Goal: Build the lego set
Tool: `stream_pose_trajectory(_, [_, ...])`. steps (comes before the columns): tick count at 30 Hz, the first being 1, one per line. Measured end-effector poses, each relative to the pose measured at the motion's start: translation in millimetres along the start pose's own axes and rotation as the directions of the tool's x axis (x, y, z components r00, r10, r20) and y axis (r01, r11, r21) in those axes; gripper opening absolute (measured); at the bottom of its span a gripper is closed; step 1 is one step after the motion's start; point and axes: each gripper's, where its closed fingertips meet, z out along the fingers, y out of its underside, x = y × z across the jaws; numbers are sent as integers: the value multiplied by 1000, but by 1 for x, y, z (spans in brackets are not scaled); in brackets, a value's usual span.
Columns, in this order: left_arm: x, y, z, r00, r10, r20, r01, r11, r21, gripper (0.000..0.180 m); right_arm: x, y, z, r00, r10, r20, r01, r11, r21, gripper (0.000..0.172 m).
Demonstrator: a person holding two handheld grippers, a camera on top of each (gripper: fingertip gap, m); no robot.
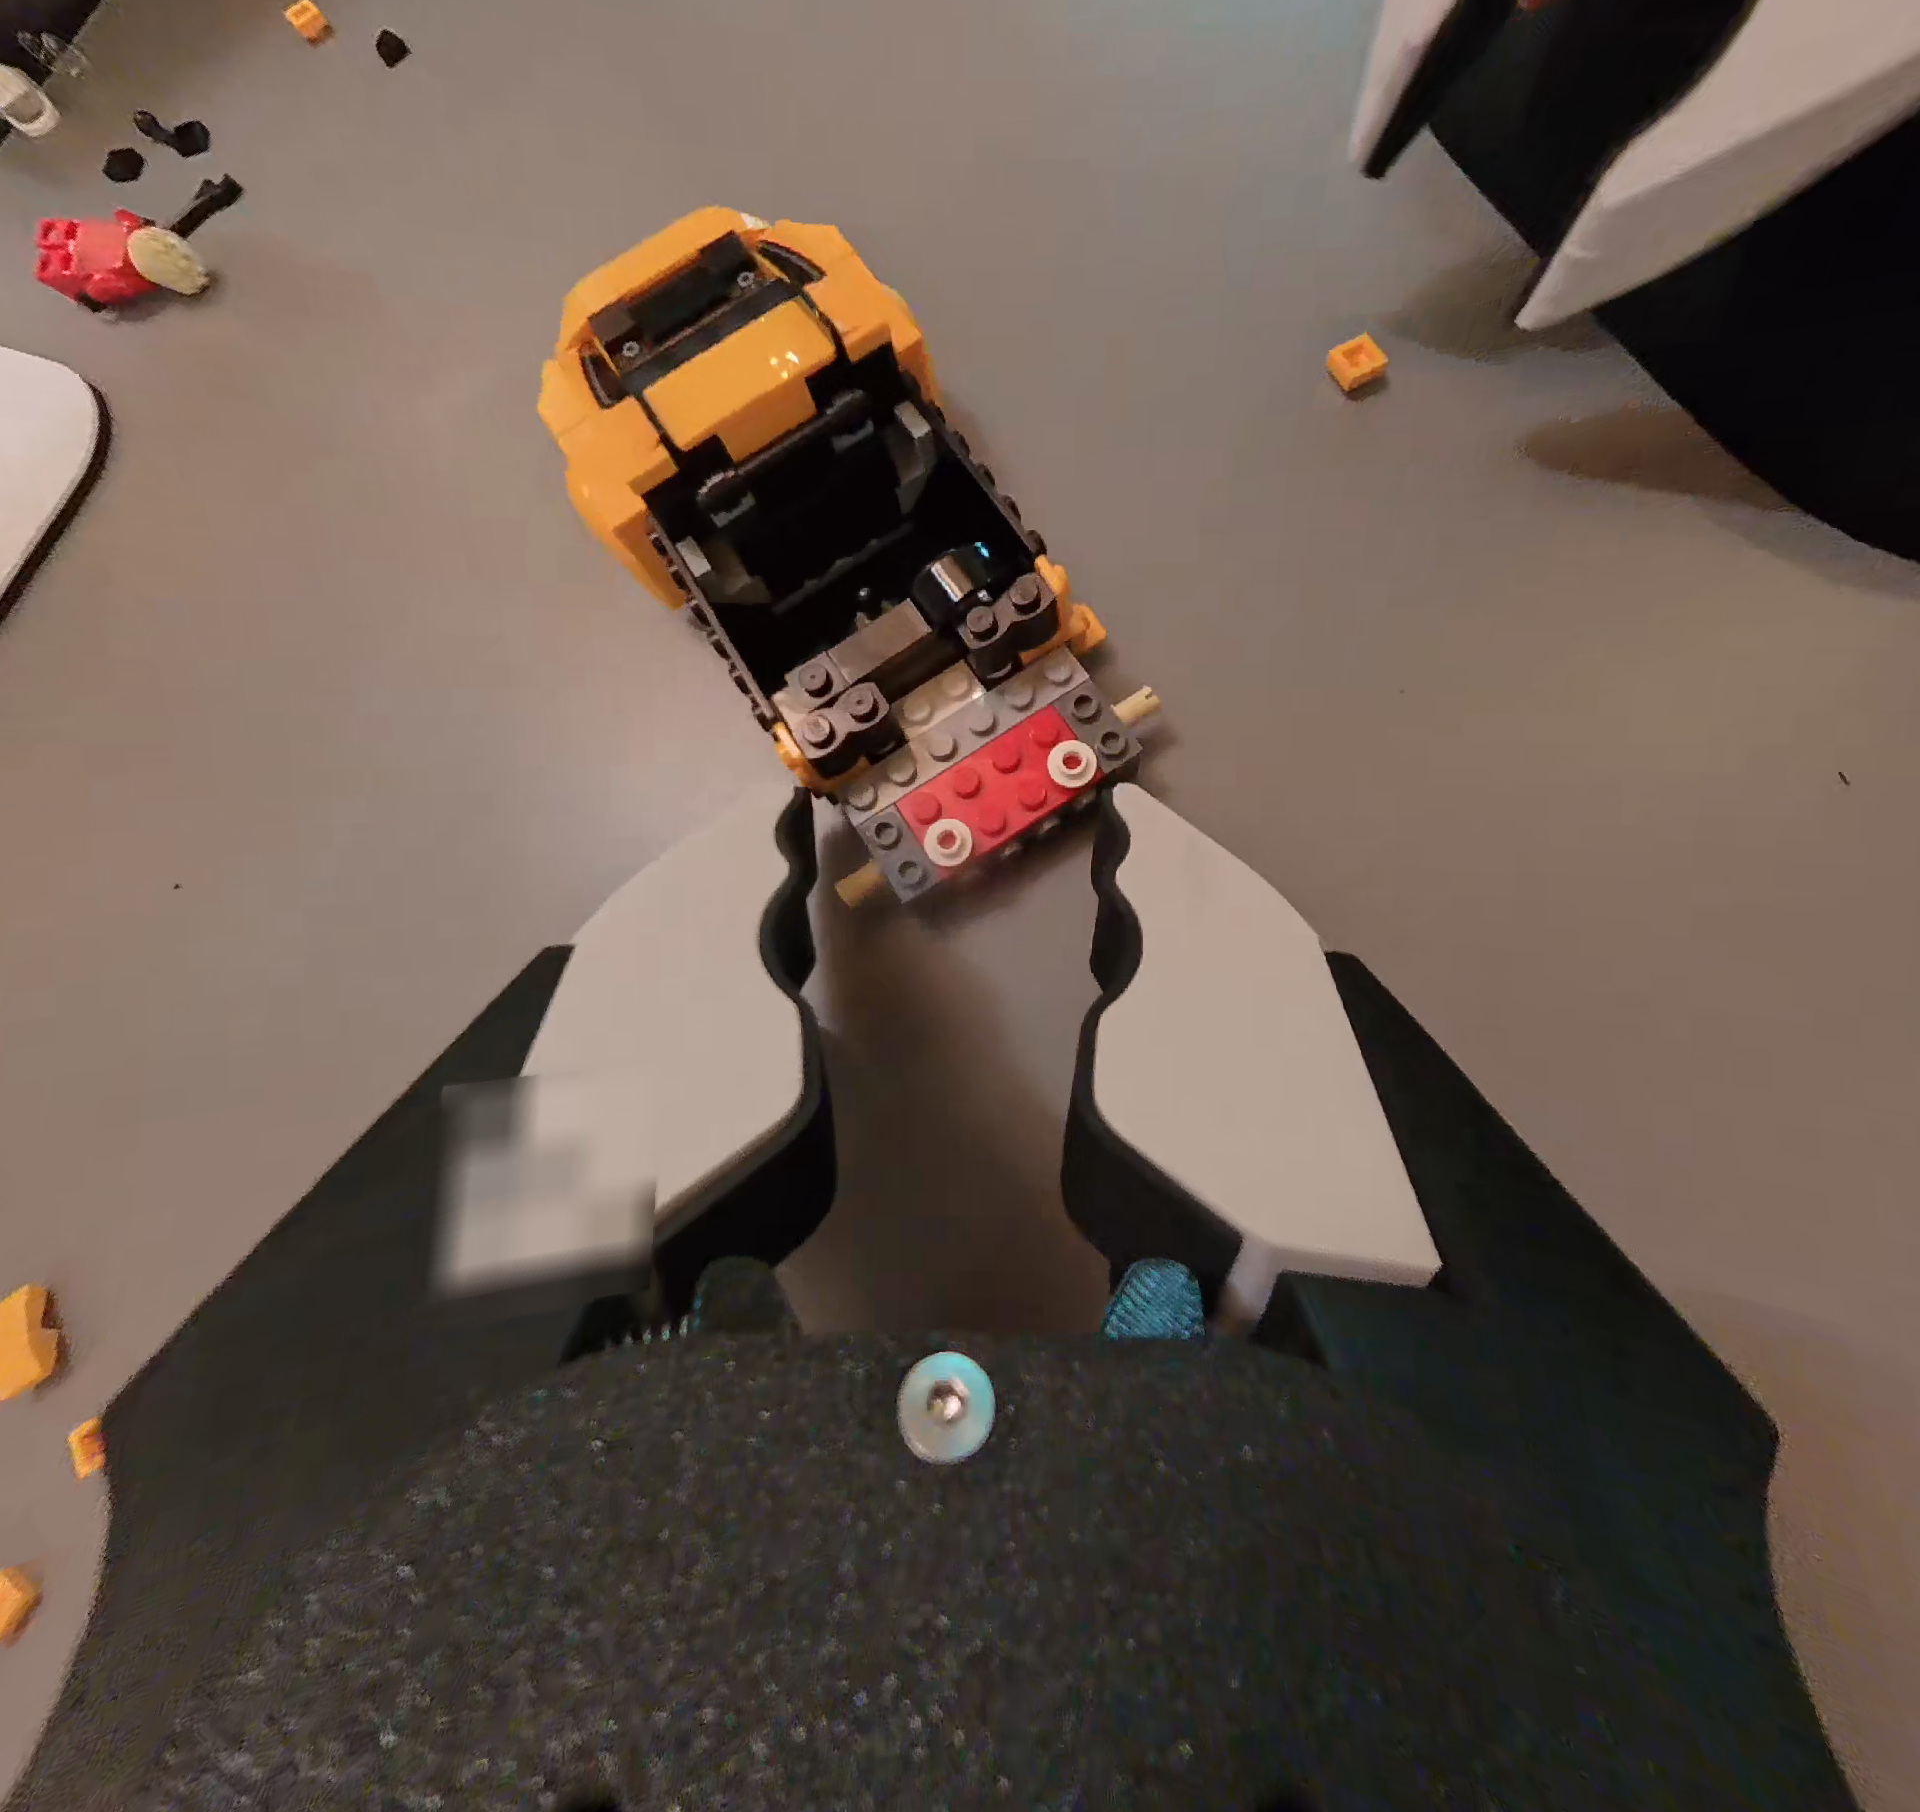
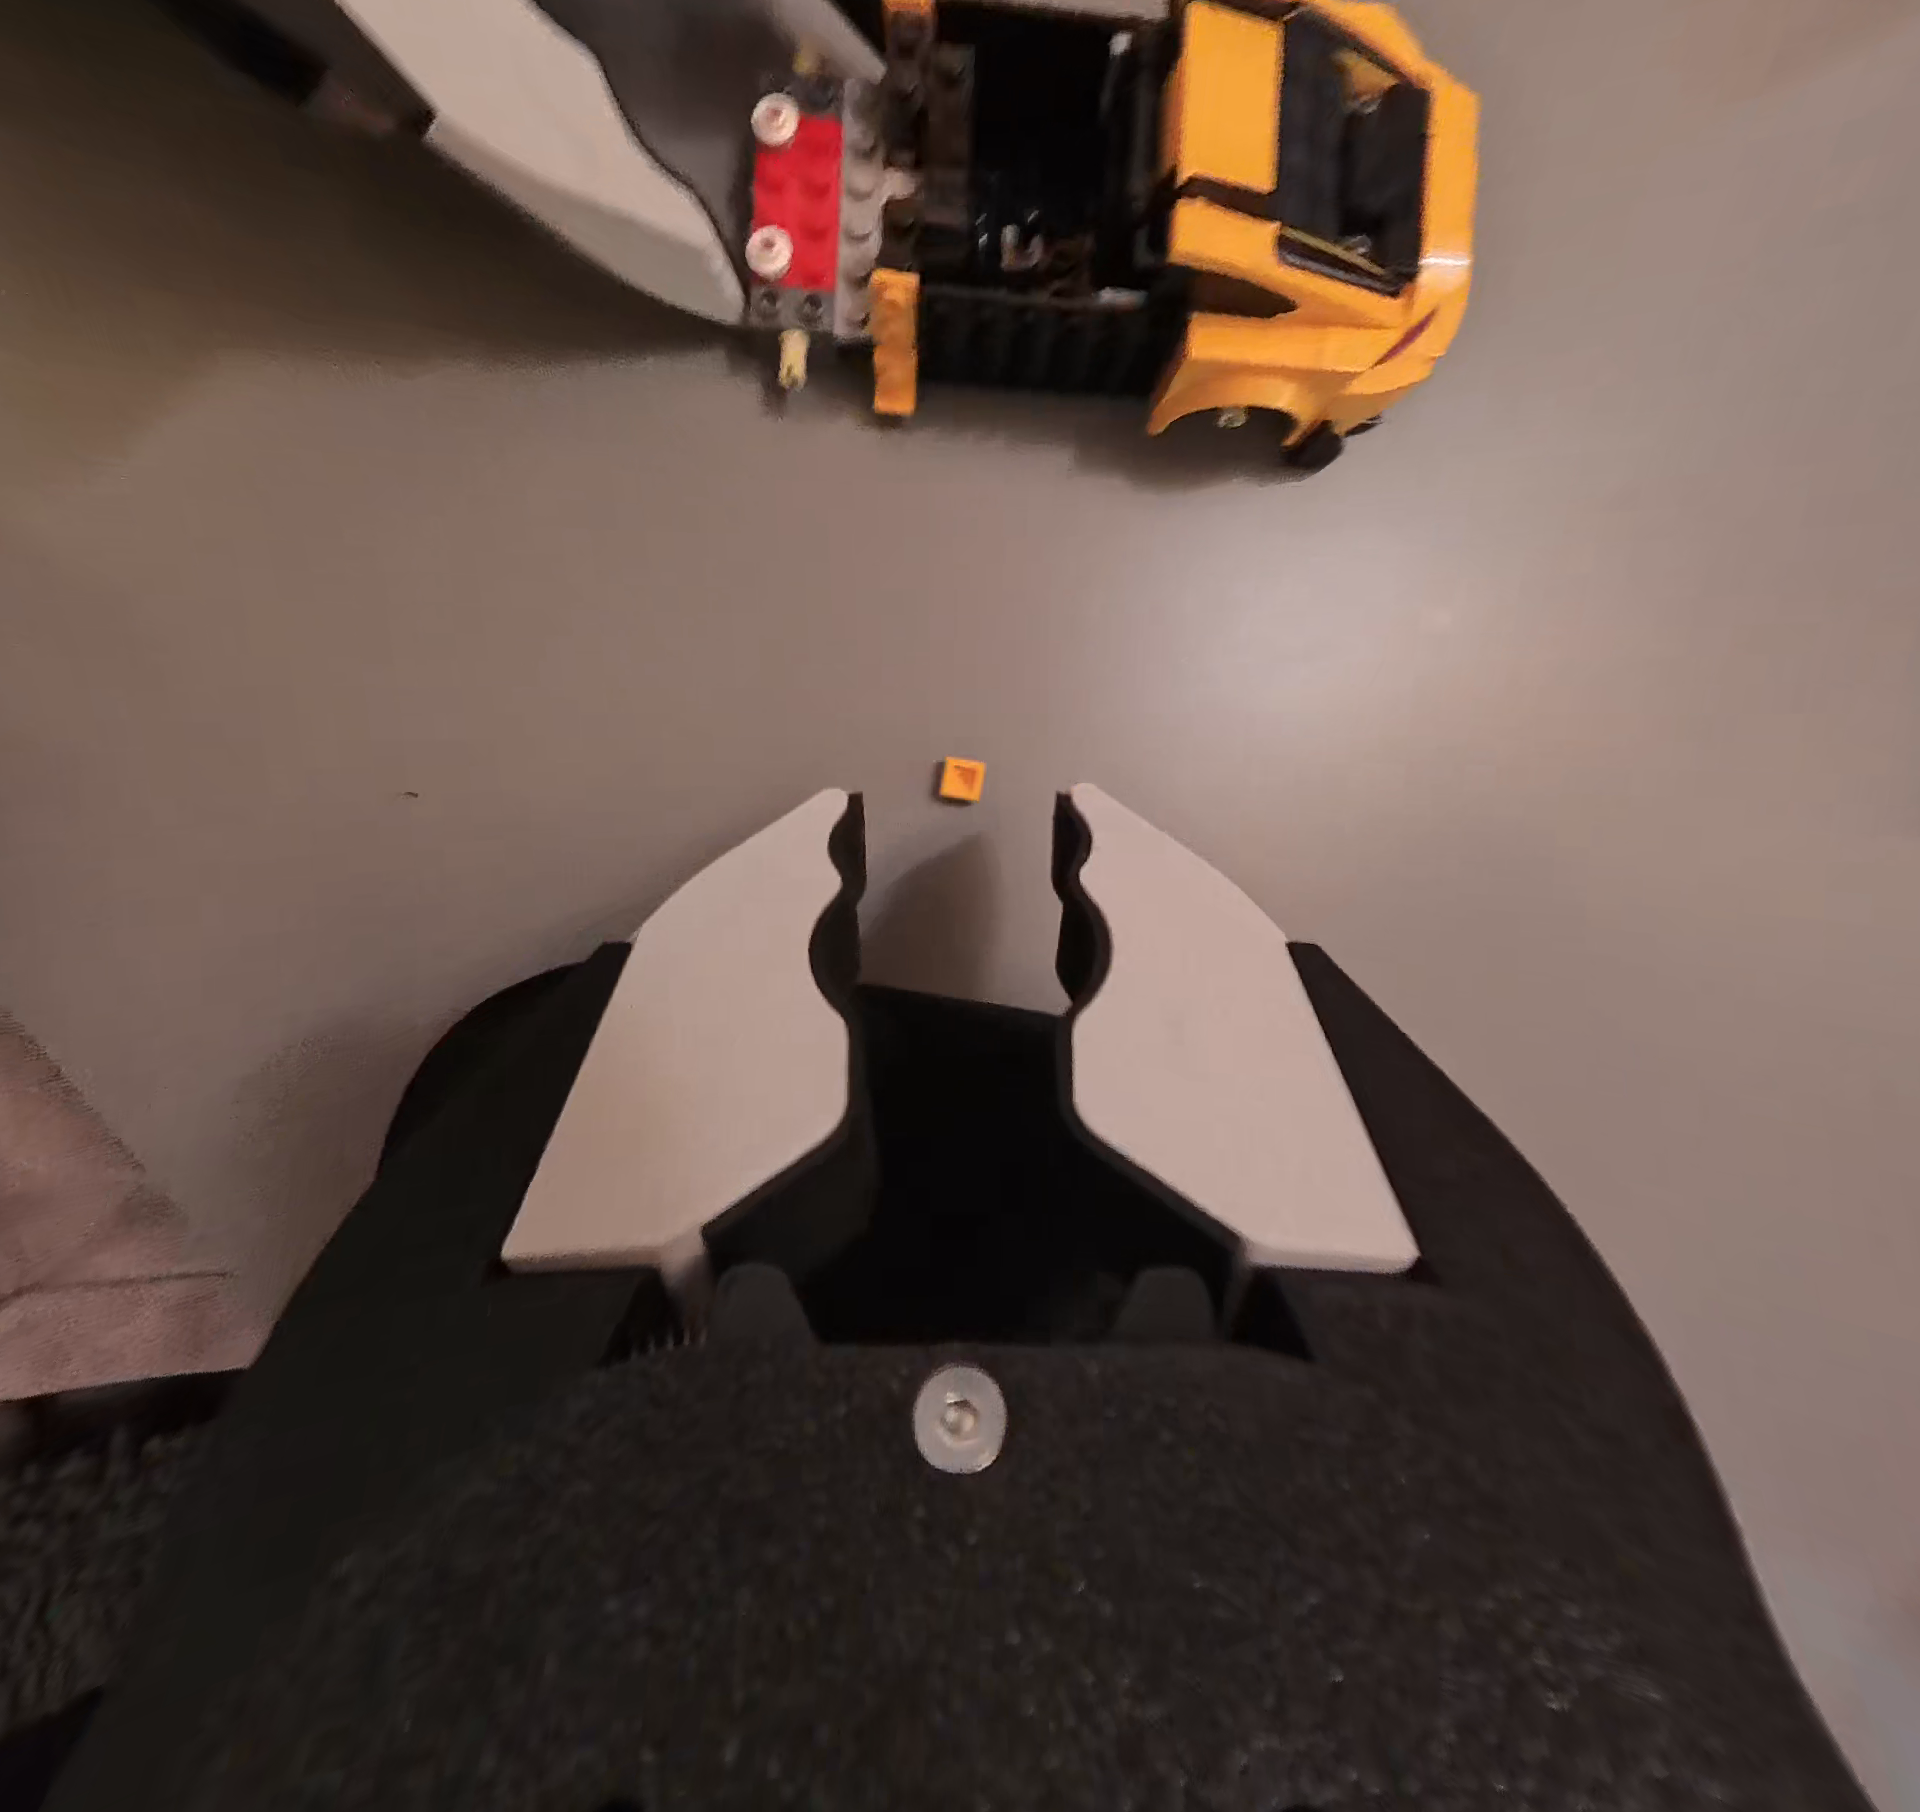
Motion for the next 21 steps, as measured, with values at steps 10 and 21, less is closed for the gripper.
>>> stream_pose_trajectory(10, [3,5,-7,1000,-1,-11,0,1000,-25,41,-1,10,21,999,50,11,-48,991,-123,21])
stream_pose_trajectory(21, [34,-35,-38,971,-57,-233,103,976,191,26,-27,-35,6,971,-234,50,226,965,133,8])
